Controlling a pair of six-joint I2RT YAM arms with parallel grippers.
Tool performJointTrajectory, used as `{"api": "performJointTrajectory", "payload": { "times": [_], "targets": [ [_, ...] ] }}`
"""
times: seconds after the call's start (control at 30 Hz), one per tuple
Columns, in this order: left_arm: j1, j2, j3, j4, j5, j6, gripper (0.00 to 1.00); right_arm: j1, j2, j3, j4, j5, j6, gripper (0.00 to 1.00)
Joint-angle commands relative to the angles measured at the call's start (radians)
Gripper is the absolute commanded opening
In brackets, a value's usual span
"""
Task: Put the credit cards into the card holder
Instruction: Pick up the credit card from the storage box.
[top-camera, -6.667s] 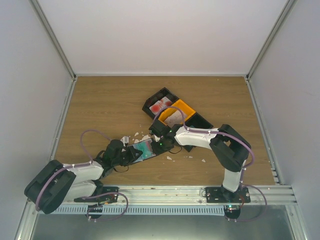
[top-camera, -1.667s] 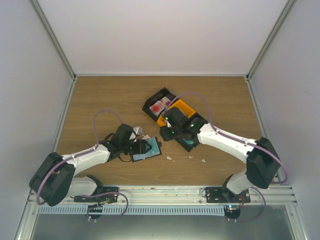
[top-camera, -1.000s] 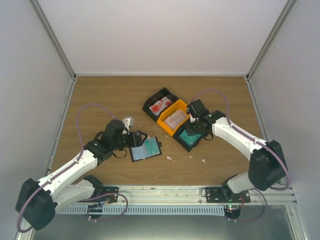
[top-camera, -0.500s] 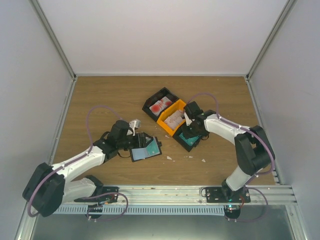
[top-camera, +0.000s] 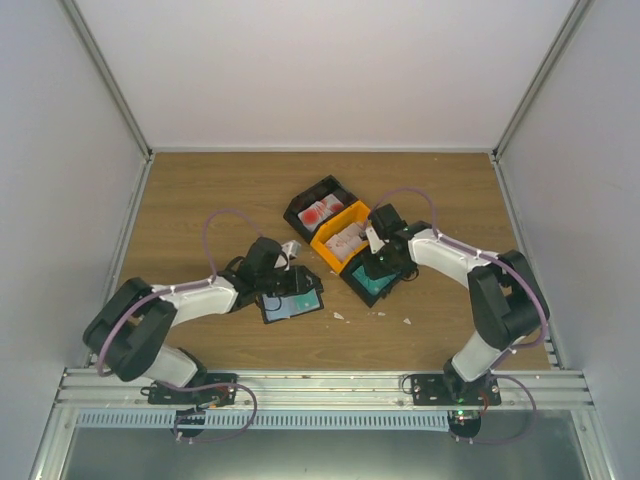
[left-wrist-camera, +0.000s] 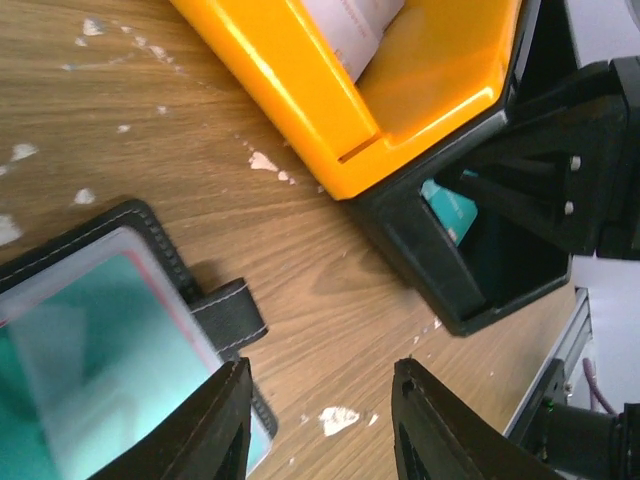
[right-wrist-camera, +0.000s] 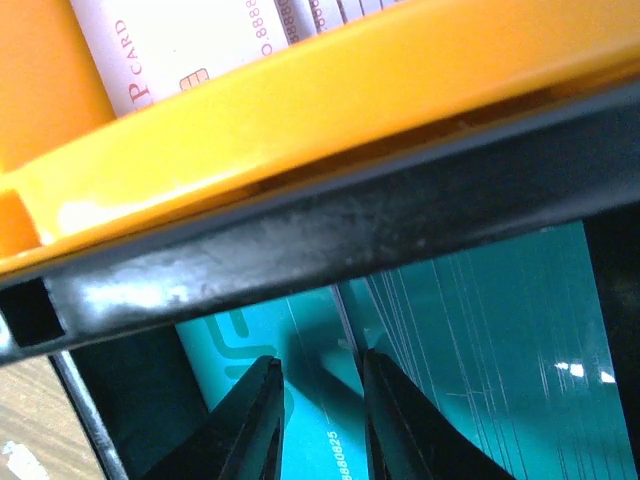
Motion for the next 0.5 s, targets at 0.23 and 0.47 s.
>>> {"api": "performJointTrajectory", "payload": {
  "times": [0.23, 0.47],
  "targets": [
    [-0.067, 0.178, 0.095, 0.183, 0.029, -0.041, 0.3, -0.004, -0.044, -0.023, -0.012, -0.126, -0.009, 0.22],
    [-0.09, 0.237, 0.103, 0.222, 0.046, -0.049, 0.23, -0.004, -0.052, -0.026, -0.01, -0.15, -0.014, 0.19]
  ]
}}
